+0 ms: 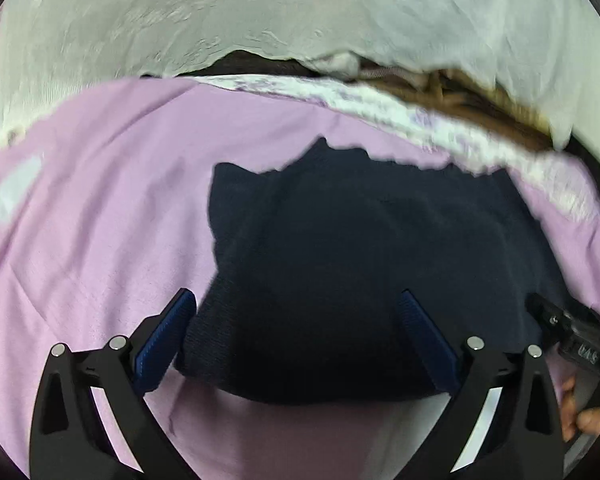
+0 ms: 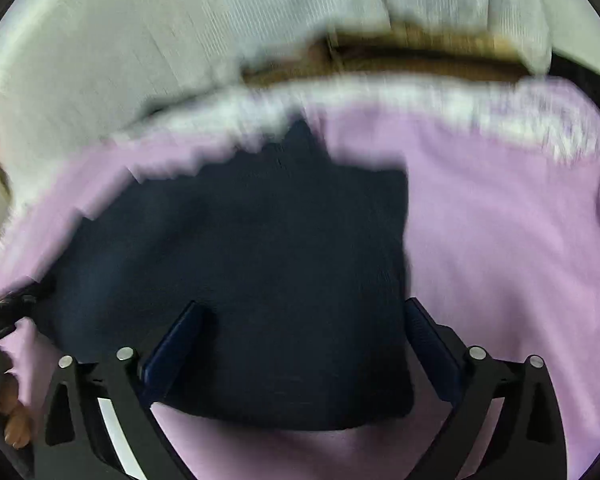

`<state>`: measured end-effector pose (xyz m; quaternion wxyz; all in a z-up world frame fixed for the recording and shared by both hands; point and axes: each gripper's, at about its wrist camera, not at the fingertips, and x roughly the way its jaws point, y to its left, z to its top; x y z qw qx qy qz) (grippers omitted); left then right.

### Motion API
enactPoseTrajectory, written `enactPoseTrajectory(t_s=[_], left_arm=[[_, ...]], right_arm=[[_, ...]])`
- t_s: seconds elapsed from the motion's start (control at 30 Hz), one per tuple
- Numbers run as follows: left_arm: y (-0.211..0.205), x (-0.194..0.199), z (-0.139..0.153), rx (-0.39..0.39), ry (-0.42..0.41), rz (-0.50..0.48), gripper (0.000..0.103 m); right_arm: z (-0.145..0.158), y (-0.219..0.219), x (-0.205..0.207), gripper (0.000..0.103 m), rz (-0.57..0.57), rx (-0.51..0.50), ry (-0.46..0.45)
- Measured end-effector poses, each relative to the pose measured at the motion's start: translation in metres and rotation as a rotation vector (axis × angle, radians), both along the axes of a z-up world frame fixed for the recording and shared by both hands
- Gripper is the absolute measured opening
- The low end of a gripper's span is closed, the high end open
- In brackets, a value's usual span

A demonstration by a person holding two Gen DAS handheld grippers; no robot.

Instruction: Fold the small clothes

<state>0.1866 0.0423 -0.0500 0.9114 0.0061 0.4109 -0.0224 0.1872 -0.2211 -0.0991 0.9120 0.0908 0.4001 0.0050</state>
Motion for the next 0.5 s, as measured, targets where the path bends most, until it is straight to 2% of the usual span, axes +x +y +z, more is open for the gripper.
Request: enactPoseTrajectory(t_s=[0.03, 0.07, 0.2, 0.33, 0.43, 0.5], left_arm=[[-0.008, 0.004, -0.010, 0.070, 0.023, 0.007, 0.099], [-0.010, 0.007, -0.015, 0.077, 0.028, 0.010, 0.099], [-0.001, 0.004, -0.010, 0.025, 0.027, 0.027, 0.099], [-0.011, -0.009, 0.014, 0.017, -0.039, 0.026, 0.099], [-0.035, -0.010, 0.033, -0.001, -0.061, -0.001, 0.099], [-0.054, -0.005, 0.038, 0.015, -0.053, -0.002, 0.099]], right_arm=[[0.000, -0.004, 0.003, 0.100, 0.003, 0.029, 0.006], [0.000, -0.009, 0.001, 0.100, 0.002, 0.065, -0.007], [0.002, -0.015, -0.004, 0.099, -0.002, 0.090, -0.030], [0.016, -0.045, -0.028, 0.100, -0.080, 0.256, -0.173], [0.008, -0.077, -0.036, 0.100, -0.126, 0.453, -0.179], [0.003, -0.088, -0.037, 0.098, -0.138, 0.517, -0.169]])
